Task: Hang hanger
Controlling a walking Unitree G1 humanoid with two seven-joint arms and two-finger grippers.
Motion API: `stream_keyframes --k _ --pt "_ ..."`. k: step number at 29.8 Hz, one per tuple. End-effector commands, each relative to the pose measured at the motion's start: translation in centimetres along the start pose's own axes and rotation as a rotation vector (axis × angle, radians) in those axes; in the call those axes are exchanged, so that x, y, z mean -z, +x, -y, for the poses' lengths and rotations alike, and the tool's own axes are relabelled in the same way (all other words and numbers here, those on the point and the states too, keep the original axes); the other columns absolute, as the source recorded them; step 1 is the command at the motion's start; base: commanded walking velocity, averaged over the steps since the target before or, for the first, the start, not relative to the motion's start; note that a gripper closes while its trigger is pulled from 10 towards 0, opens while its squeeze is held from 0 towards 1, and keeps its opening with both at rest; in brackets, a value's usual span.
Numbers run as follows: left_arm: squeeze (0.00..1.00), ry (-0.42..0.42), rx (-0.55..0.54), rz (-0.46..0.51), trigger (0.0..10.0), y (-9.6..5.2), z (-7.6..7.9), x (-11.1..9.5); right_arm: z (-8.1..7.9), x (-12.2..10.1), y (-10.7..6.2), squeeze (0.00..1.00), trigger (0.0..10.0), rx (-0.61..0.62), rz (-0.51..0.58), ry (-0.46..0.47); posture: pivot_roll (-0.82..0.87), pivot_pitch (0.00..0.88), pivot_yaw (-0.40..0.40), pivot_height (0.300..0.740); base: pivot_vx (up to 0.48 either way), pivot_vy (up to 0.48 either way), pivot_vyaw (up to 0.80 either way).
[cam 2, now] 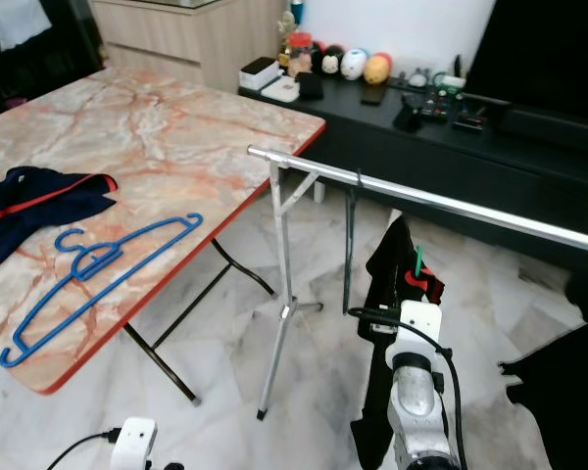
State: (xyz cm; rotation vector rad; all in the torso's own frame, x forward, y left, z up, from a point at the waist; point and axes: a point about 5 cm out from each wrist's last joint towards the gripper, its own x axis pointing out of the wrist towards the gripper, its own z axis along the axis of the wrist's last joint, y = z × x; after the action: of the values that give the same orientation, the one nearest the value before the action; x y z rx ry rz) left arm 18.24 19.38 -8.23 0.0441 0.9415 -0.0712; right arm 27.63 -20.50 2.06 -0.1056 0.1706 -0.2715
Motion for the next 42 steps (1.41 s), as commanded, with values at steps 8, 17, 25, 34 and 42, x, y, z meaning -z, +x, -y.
stream_keyframes --k 8,17,25,34,42 --pt "0.00 -0.013 0.005 -0.032 10.0 -0.12 0.16 0.84 -0.18 -1.20 0.77 0.00 10.0 0.004 0.035 -0.006 0.02 0.000 0.031 0.740 -0.292 0.000 0.00" --pt "0.00 -0.015 0.007 -0.032 10.0 -0.11 0.17 0.83 -0.32 -1.24 0.81 0.00 10.0 0.014 0.029 -0.003 0.02 0.000 0.031 0.740 -0.293 0.000 0.00" --pt "0.00 -0.017 0.008 -0.031 10.0 -0.11 0.19 0.84 -0.68 -1.29 0.83 0.00 10.0 0.008 0.026 -0.004 0.02 0.000 0.030 0.740 -0.302 0.000 0.00" --pt "0.00 -0.023 0.013 -0.029 10.0 -0.11 0.27 0.85 -0.62 -1.32 0.91 0.00 10.0 0.015 0.019 -0.013 0.02 0.000 0.028 0.740 -0.306 0.000 0.00" --pt "0.00 -0.018 0.013 -0.029 10.0 -0.10 0.28 0.82 -0.67 -1.69 1.11 0.00 10.0 0.027 0.023 -0.020 0.02 0.000 0.027 0.740 -0.114 0.000 0.00"
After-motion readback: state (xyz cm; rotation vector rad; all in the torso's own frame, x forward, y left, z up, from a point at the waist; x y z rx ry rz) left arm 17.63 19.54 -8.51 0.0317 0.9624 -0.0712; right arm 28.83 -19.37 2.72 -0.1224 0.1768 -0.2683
